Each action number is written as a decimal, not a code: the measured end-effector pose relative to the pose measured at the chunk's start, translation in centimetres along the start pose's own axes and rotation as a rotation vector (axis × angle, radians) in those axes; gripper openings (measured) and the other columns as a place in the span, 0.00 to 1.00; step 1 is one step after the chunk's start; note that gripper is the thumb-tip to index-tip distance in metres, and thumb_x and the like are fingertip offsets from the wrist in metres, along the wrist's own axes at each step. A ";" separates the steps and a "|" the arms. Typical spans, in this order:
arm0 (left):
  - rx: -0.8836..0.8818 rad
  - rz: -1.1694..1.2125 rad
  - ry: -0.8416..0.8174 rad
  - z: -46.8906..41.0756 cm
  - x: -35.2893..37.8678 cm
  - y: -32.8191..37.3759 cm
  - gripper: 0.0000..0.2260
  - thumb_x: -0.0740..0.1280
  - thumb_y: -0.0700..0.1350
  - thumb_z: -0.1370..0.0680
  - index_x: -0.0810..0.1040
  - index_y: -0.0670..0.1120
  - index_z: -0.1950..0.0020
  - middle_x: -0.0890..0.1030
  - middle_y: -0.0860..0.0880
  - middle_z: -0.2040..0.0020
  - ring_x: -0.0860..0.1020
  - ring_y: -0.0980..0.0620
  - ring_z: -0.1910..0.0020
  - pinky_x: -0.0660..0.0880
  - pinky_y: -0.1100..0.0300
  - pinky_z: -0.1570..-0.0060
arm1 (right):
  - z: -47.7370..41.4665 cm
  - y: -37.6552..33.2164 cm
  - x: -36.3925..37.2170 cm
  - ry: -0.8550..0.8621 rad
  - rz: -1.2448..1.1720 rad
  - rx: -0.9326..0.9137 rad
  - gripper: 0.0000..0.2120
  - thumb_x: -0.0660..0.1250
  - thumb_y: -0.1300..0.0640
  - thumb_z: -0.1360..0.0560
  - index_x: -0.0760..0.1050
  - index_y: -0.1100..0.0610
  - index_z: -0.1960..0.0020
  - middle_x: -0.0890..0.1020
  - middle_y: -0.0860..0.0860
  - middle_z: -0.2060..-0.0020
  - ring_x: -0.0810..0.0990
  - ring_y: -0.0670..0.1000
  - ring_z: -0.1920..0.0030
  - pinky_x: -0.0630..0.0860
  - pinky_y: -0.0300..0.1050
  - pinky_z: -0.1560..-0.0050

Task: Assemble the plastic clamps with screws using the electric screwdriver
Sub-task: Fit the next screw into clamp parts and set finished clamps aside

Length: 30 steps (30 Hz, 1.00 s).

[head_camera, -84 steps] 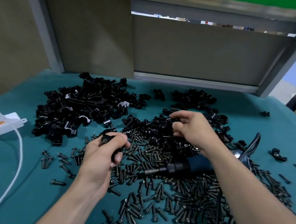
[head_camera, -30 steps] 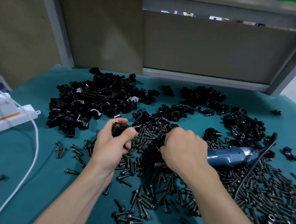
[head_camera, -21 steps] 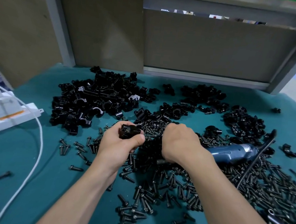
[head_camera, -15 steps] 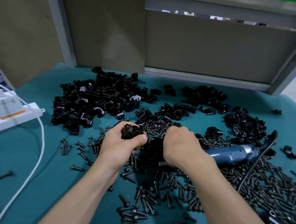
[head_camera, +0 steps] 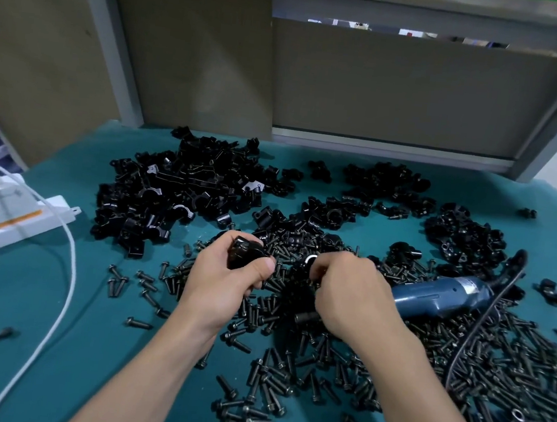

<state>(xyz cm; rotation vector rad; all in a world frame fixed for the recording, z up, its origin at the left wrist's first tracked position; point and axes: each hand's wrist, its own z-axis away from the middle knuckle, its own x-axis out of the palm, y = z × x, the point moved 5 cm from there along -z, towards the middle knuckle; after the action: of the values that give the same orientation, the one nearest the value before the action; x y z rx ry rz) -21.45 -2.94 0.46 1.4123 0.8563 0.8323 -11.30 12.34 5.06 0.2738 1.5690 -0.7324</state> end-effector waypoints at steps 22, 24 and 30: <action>0.083 -0.033 -0.081 0.6 0.5 1.2 0.13 0.77 0.54 0.33 0.81 0.60 0.50 0.87 0.43 0.53 0.80 0.53 0.63 0.77 0.56 0.60 | 1.4 1.3 -0.6 0.017 -1.108 -0.043 0.15 0.67 0.68 0.19 0.84 0.50 0.56 0.85 0.56 0.54 0.87 0.53 0.55 0.86 0.49 0.57; 0.112 -0.048 -0.128 1.0 1.1 1.4 0.13 0.77 0.54 0.32 0.81 0.59 0.49 0.86 0.43 0.53 0.81 0.53 0.62 0.78 0.59 0.61 | 1.6 1.4 -0.3 -0.018 -1.365 -0.001 0.11 0.67 0.69 0.19 0.83 0.57 0.54 0.82 0.57 0.54 0.88 0.54 0.55 0.86 0.48 0.56; 0.135 -0.025 -0.184 1.4 1.4 1.2 0.13 0.77 0.41 0.23 0.81 0.59 0.47 0.87 0.46 0.51 0.84 0.57 0.57 0.78 0.65 0.59 | 1.4 2.2 -0.4 -0.044 -1.561 0.092 0.08 0.68 0.72 0.22 0.81 0.61 0.53 0.85 0.58 0.57 0.86 0.53 0.60 0.82 0.40 0.60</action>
<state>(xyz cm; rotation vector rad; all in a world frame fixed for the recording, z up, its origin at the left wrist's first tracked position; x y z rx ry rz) -19.56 -2.39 1.60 1.5672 0.7987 0.6242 -8.83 13.34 4.85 -1.0374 1.4986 -1.9422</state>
